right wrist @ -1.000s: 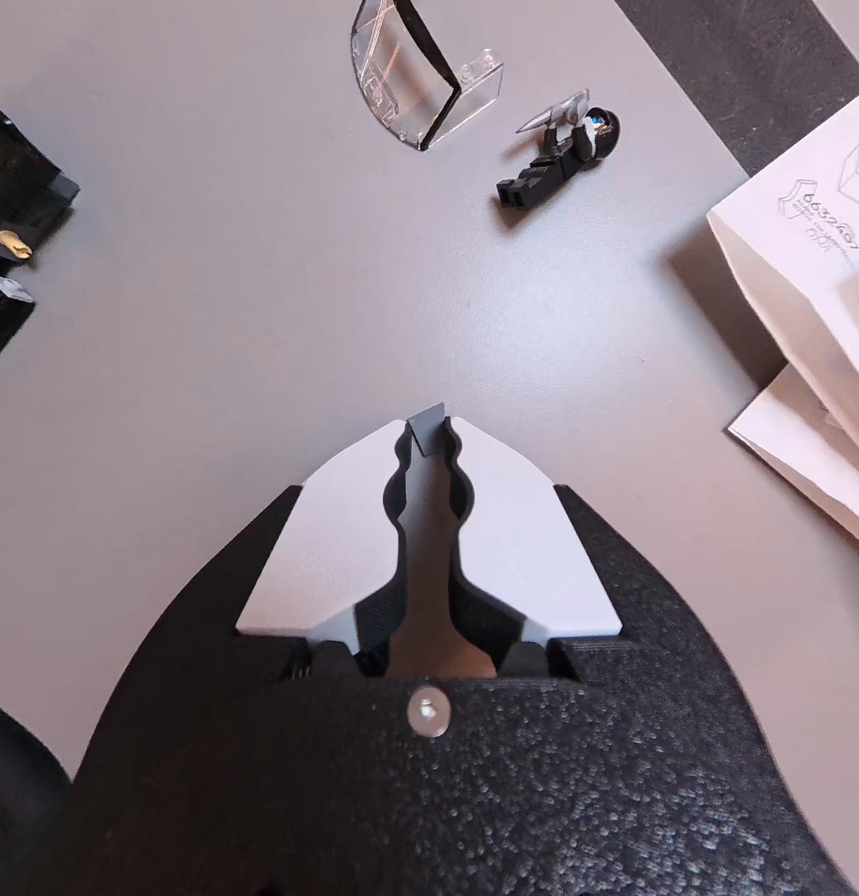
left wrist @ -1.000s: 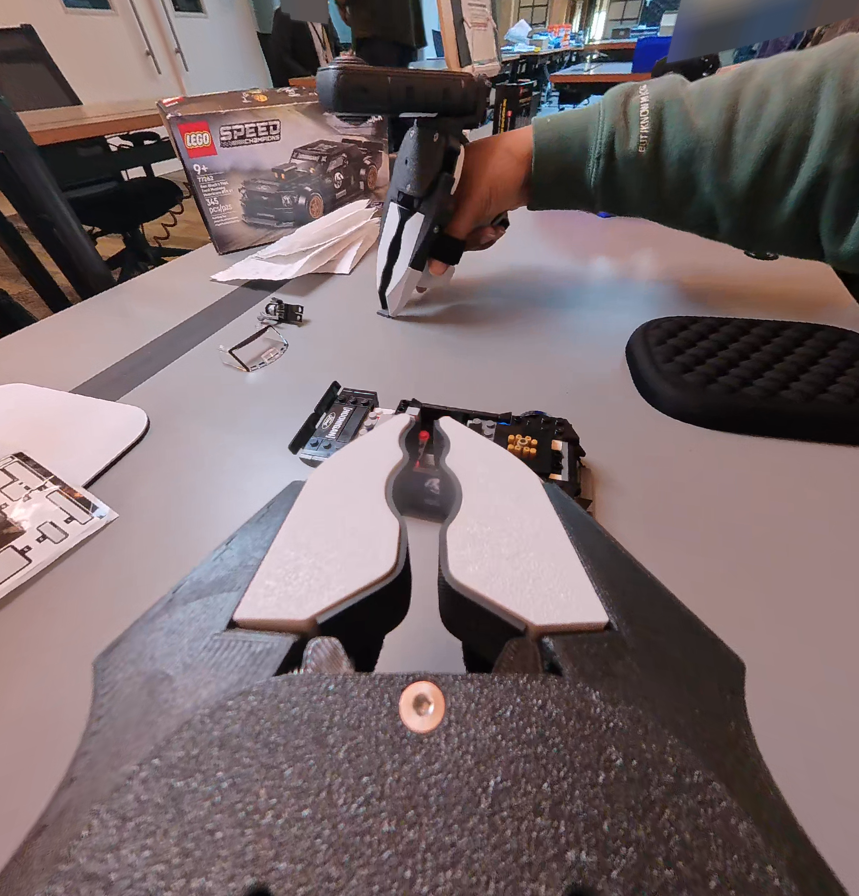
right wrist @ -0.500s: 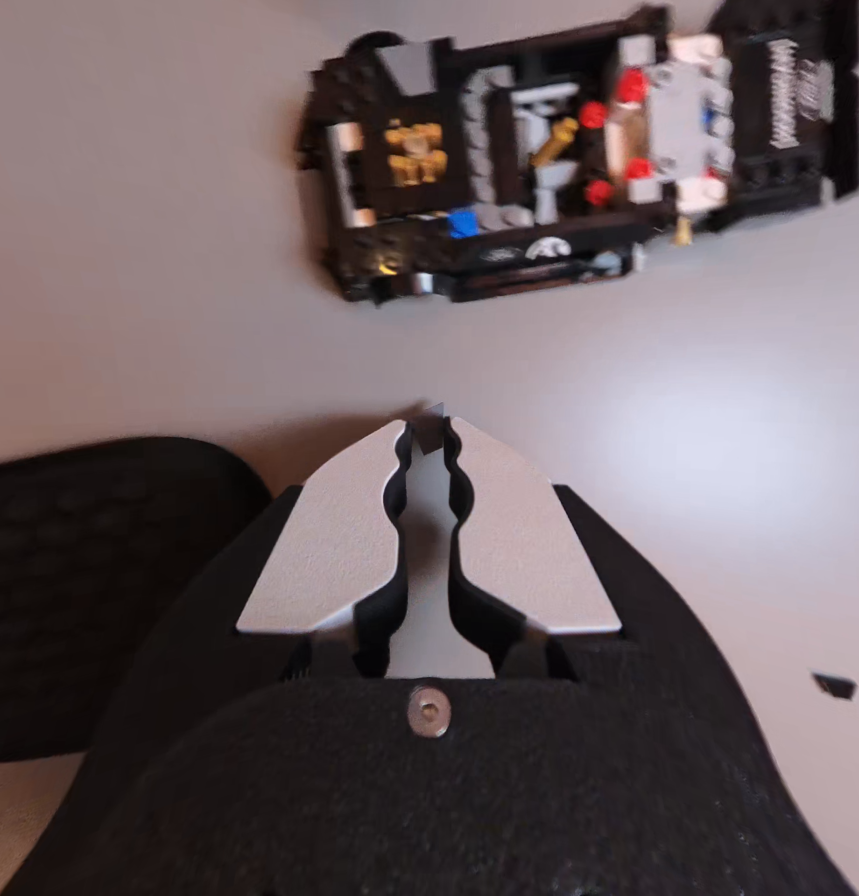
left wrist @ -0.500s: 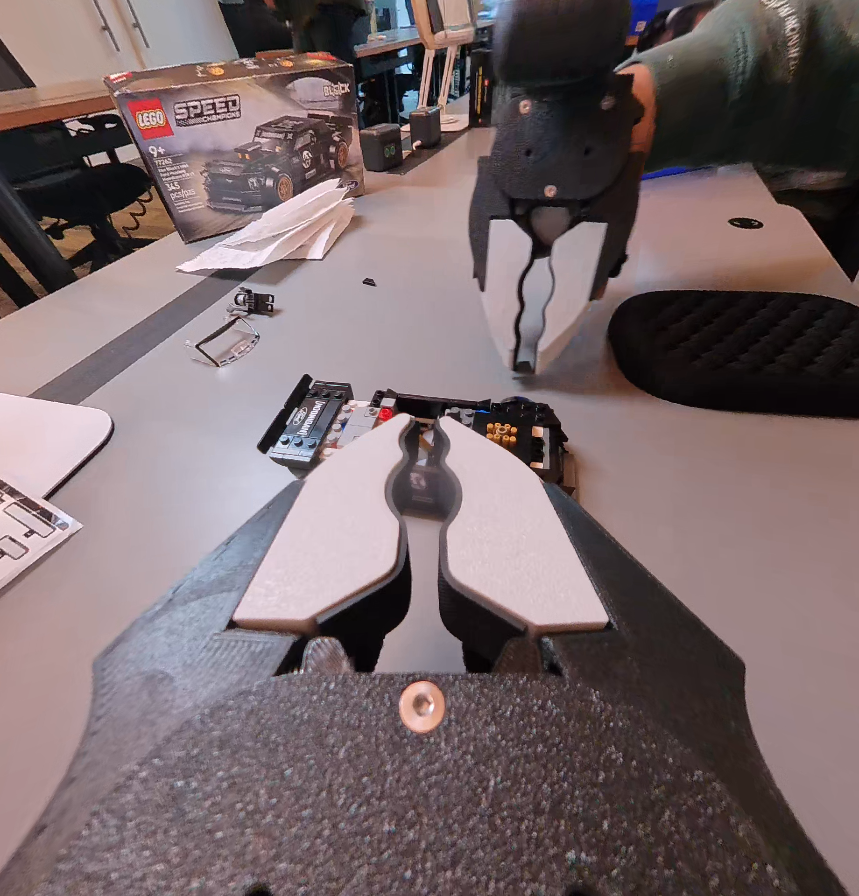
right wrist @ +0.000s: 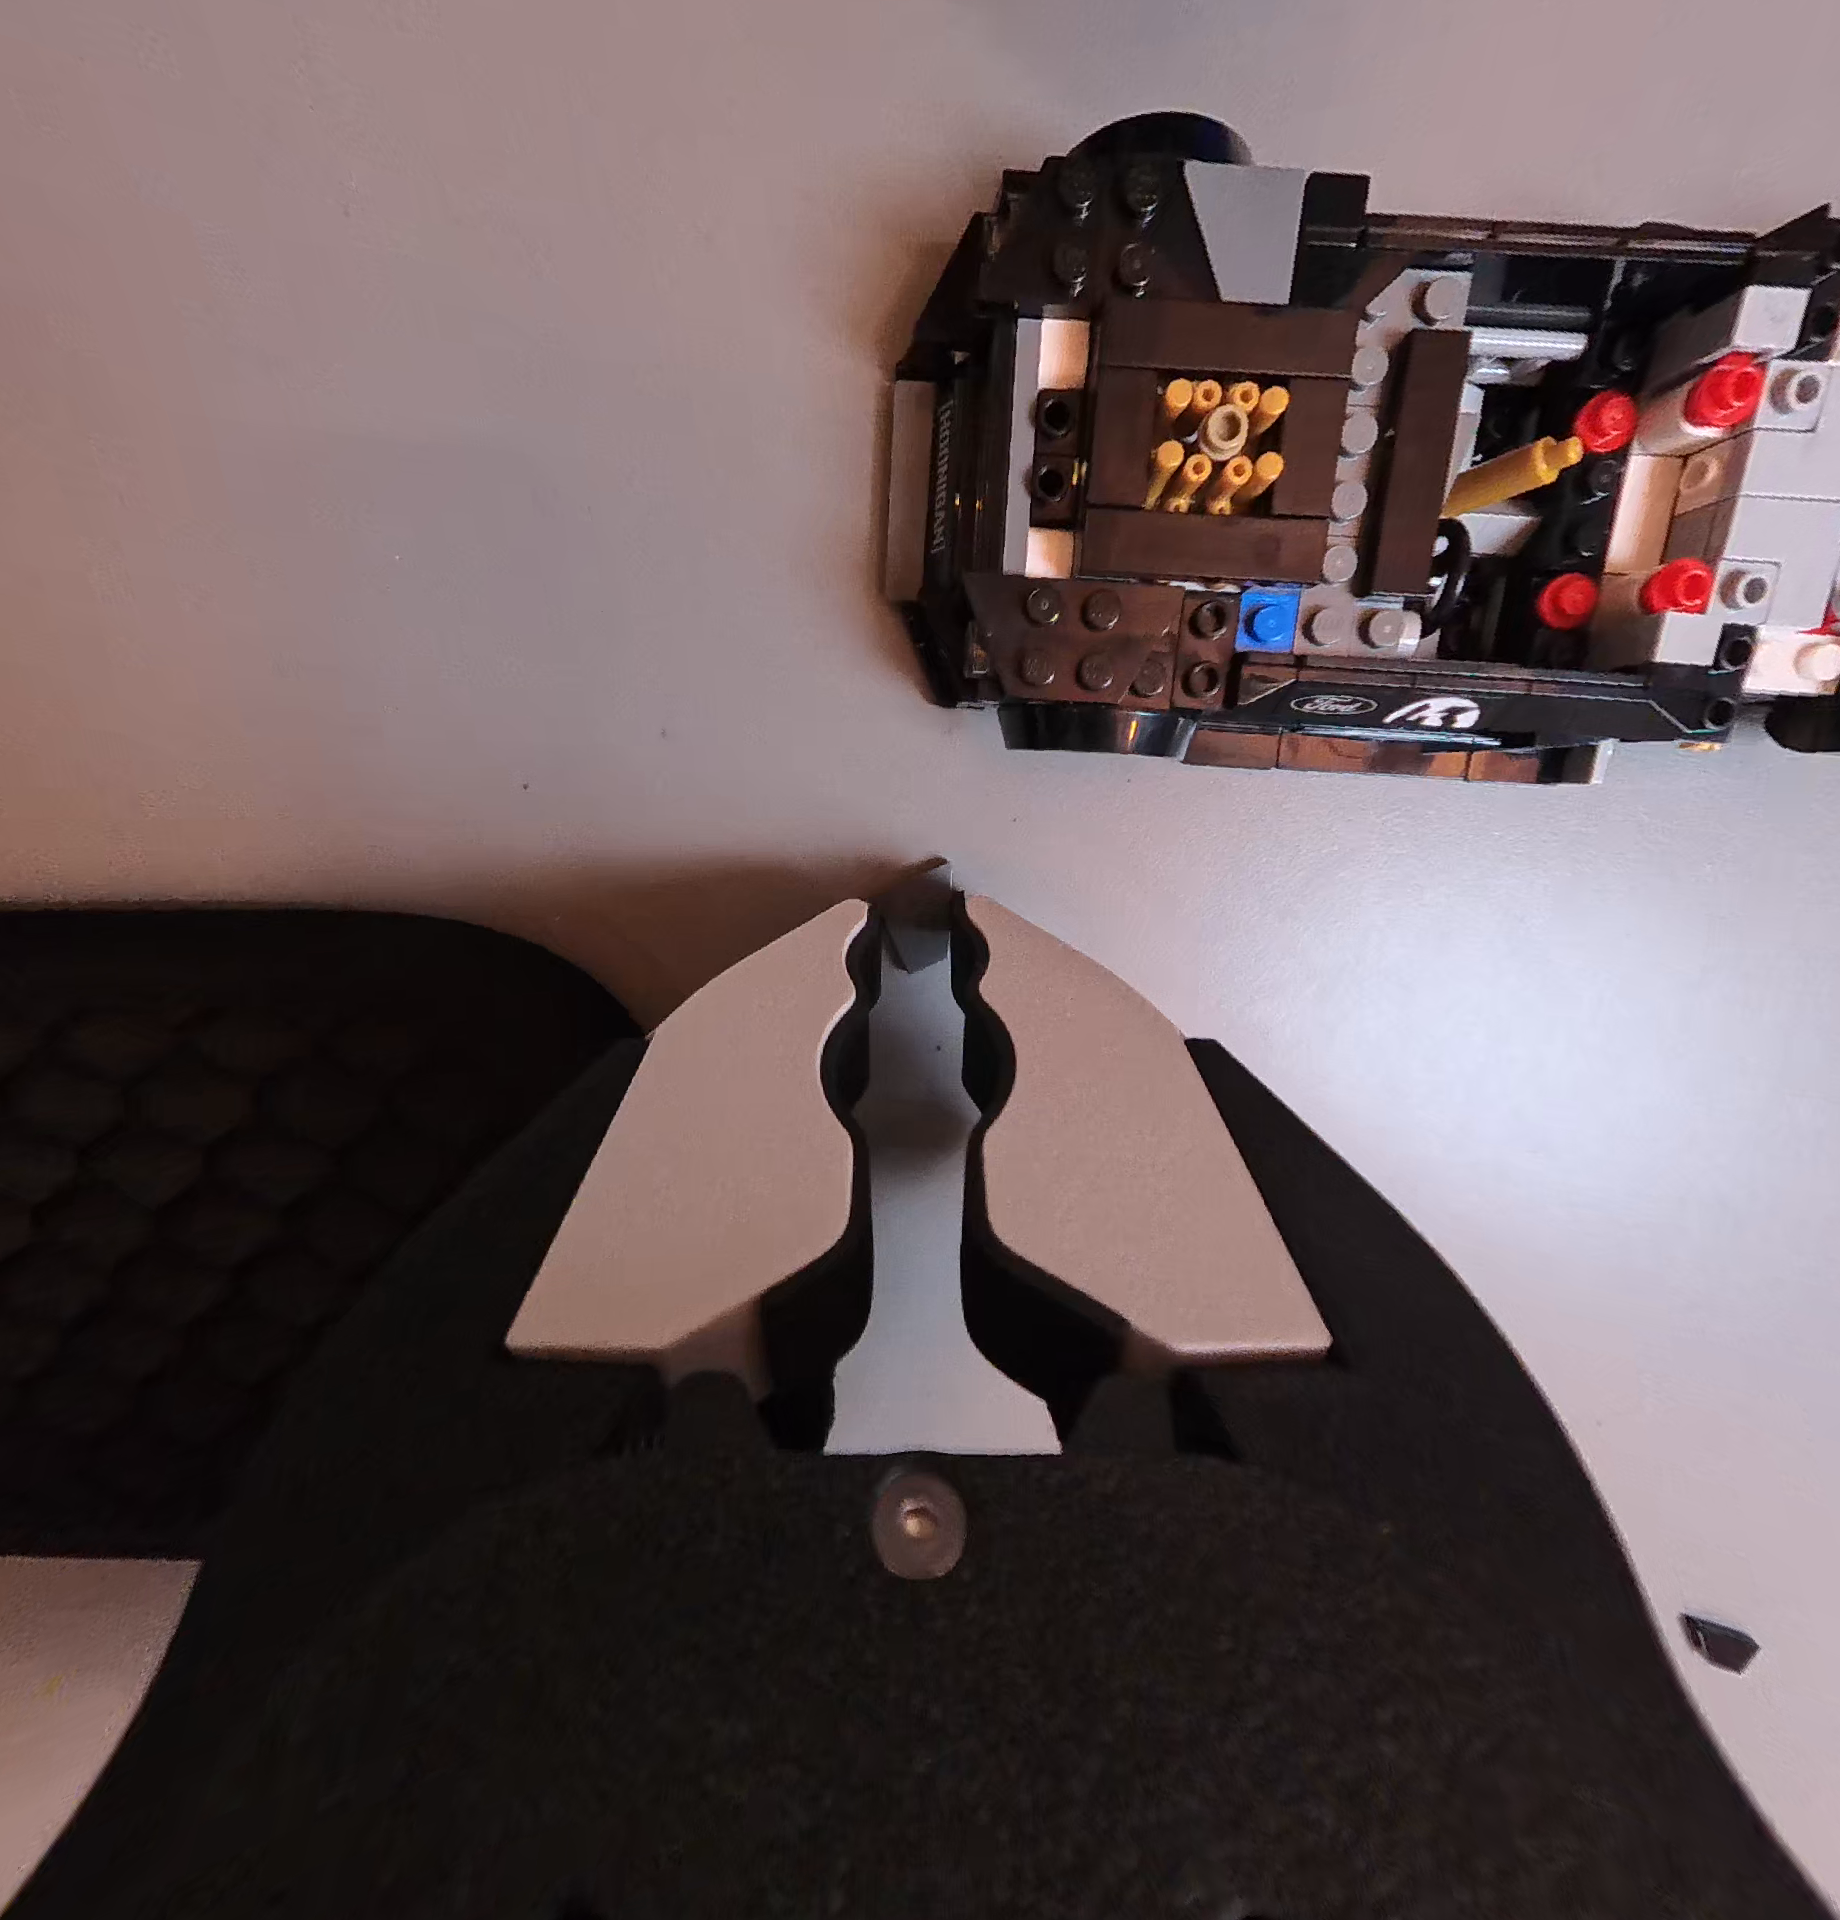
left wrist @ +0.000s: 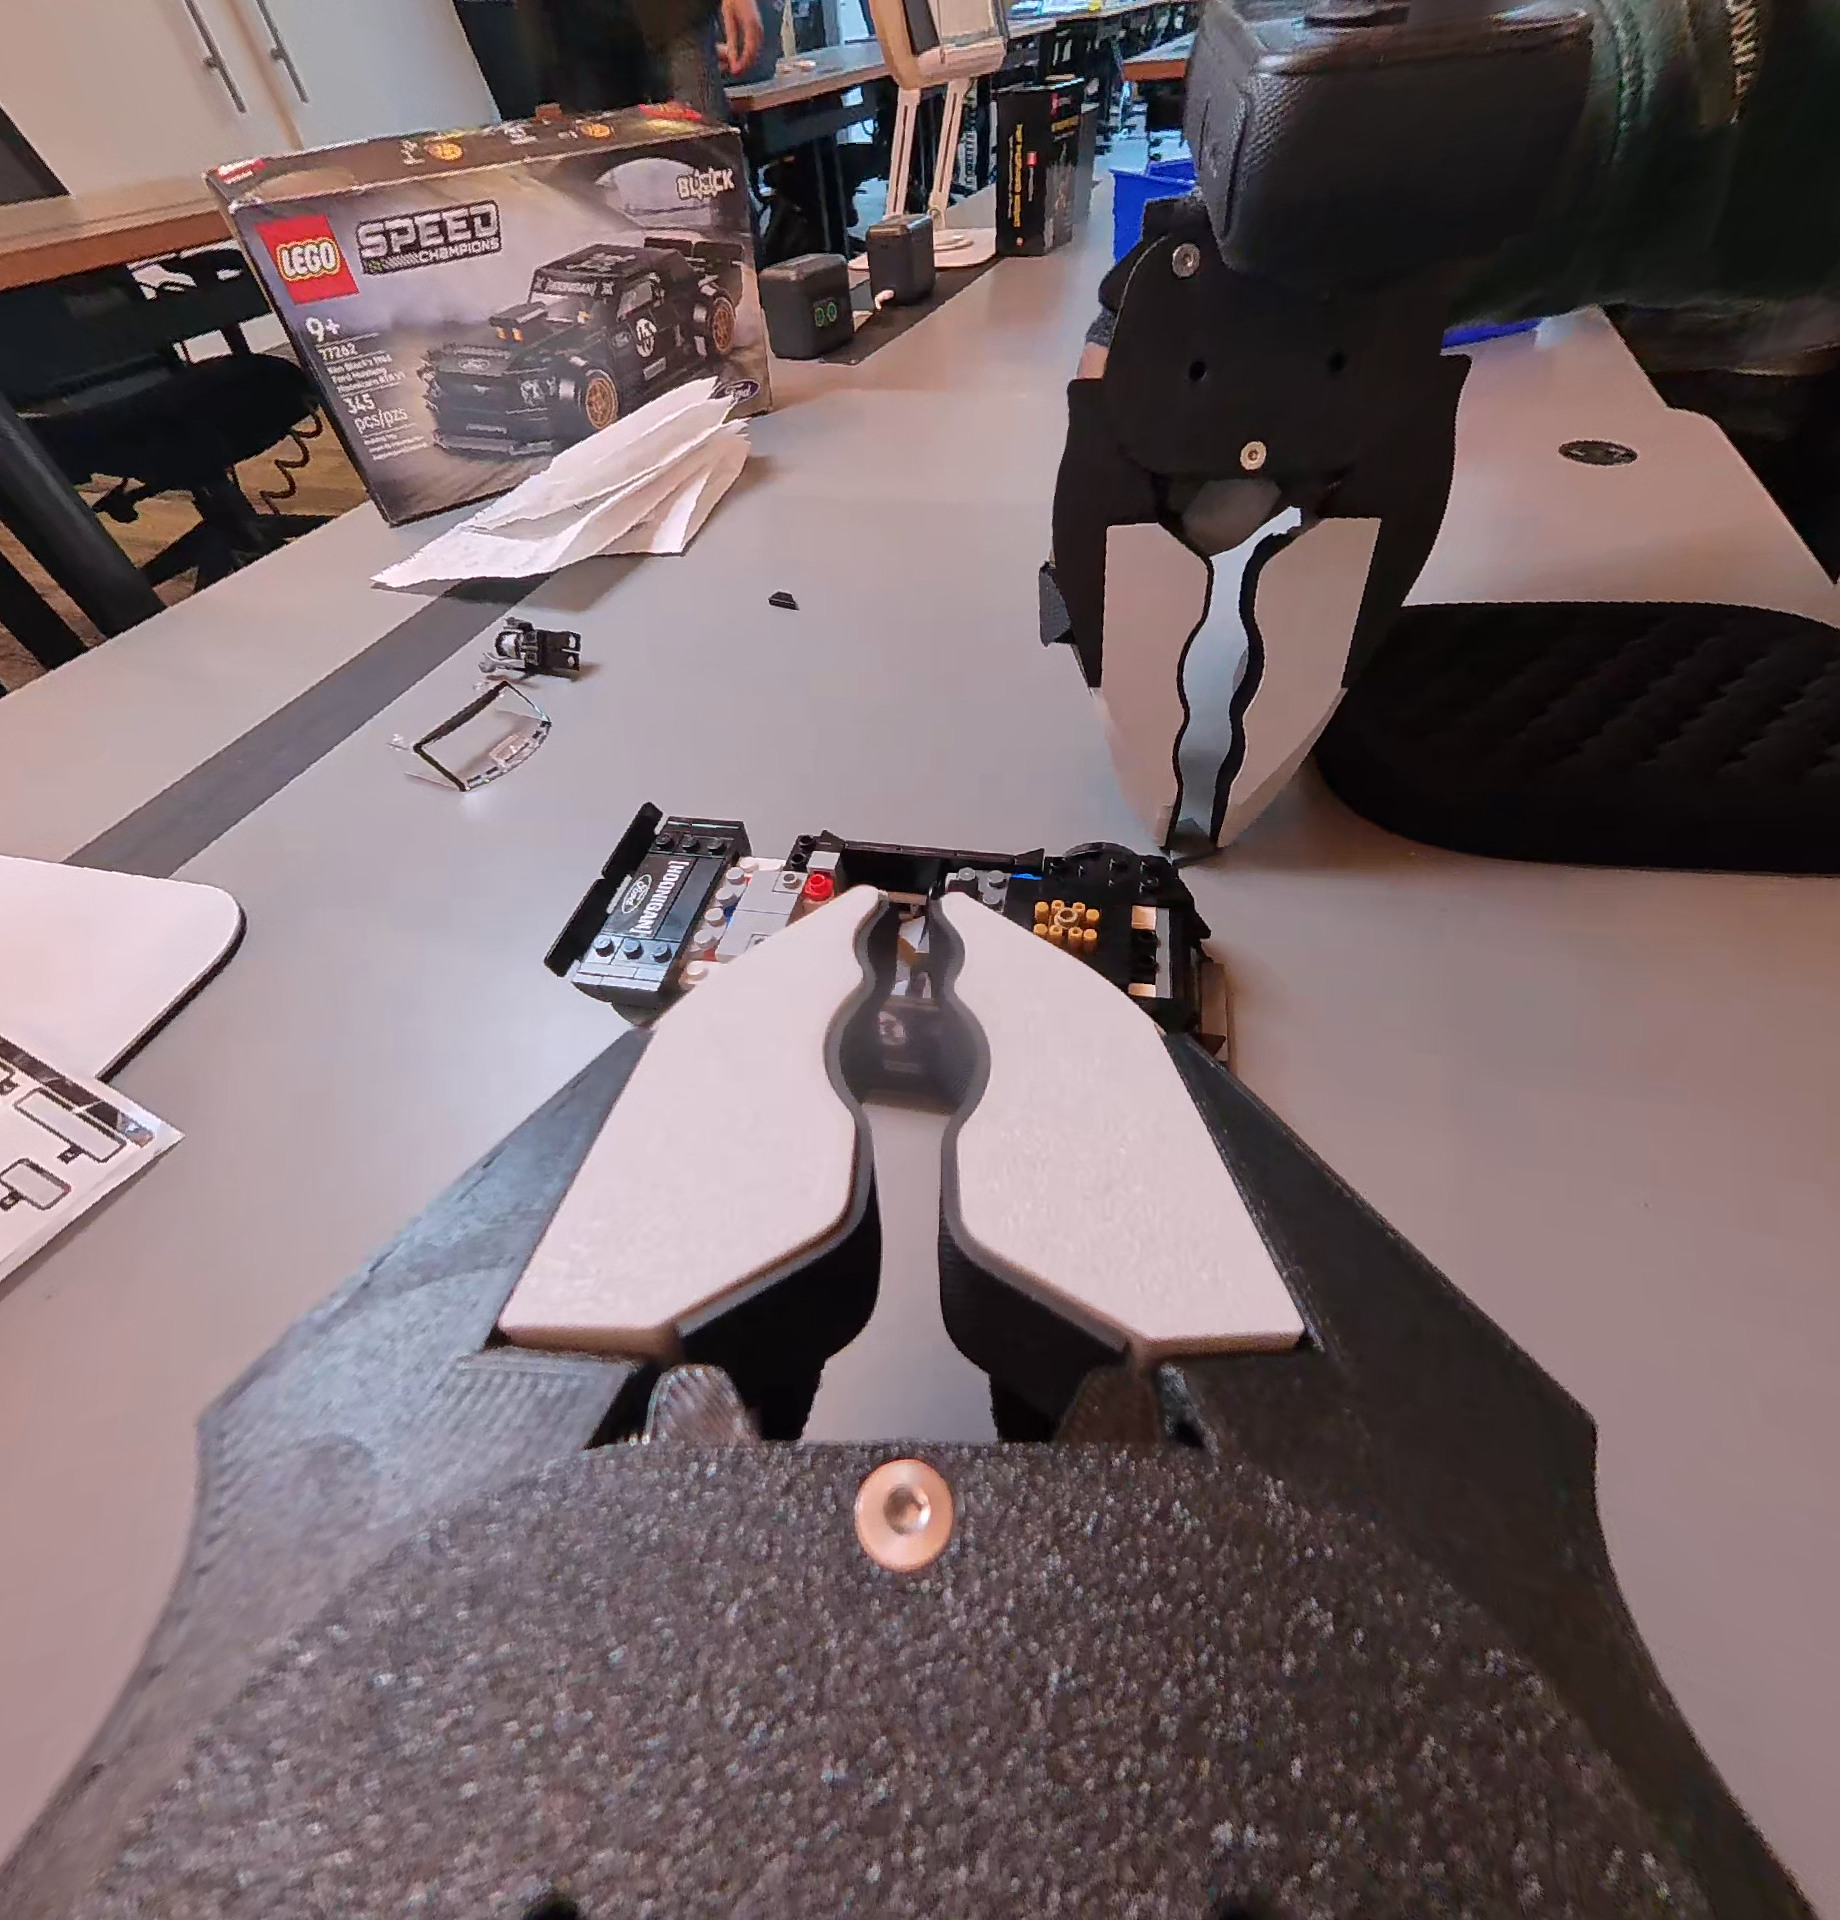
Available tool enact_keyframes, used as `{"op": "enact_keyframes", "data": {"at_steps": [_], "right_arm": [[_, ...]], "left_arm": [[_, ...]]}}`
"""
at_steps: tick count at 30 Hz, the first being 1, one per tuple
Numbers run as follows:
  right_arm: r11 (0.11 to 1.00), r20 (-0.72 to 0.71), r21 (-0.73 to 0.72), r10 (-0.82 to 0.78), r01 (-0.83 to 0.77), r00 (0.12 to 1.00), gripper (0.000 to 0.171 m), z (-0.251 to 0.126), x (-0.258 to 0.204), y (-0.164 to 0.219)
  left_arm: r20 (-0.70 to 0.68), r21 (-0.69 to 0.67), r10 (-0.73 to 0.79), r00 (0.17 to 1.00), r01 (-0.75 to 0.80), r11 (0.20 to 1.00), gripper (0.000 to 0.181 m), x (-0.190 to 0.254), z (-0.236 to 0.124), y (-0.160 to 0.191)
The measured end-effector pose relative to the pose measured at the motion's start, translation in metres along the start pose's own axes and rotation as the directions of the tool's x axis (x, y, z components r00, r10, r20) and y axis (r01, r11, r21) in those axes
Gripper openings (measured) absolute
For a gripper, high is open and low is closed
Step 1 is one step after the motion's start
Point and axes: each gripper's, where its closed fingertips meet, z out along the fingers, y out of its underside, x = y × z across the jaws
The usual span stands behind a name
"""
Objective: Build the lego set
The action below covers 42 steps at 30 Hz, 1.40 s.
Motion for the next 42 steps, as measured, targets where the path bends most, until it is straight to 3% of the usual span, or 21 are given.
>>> {"op": "enact_keyframes", "data": {"at_steps": [9, 16, 25, 29, 34, 42], "right_arm": [[0.999, -0.050, 0.037, 0.033, -0.031, 0.998, 0.026, -0.008, 0.008, -0.007], [0.969, -0.119, 0.167, 0.203, -0.182, 0.972, 0.035, -0.023, 0.011, -0.008], [0.824, -0.142, 0.282, 0.542, -0.491, 0.828, 0.033, -0.020, -0.003, 0.000], [0.748, -0.139, 0.268, 0.653, -0.607, 0.744, 0.028, -0.012, -0.011, -0.001], [0.737, -0.155, 0.216, 0.674, -0.641, 0.722, 0.025, -0.002, -0.016, 0.000], [0.739, -0.179, 0.249, 0.671, -0.626, 0.720, 0.026, -0.001, 0.001, -0.002]], "left_arm": [[-0.010, -0.015, 0.007, 1.000, -0.008, 1.000, 0.005, 0.002, 0.001, 0.003], [-0.015, -0.017, 0.014, 1.000, -0.015, 1.000, 0.005, 0.004, 0.002, 0.003], [-0.018, -0.020, 0.018, 1.000, -0.019, 1.000, 0.005, 0.007, 0.004, 0.003], [-0.018, -0.026, 0.020, 1.000, -0.021, 0.999, 0.005, 0.007, 0.004, 0.004], [-0.017, -0.021, 0.023, 1.000, -0.023, 1.000, 0.006, 0.007, 0.004, 0.003], [-0.017, -0.014, 0.035, 0.999, -0.035, 0.999, 0.006, 0.008, 0.002, -0.001]]}}
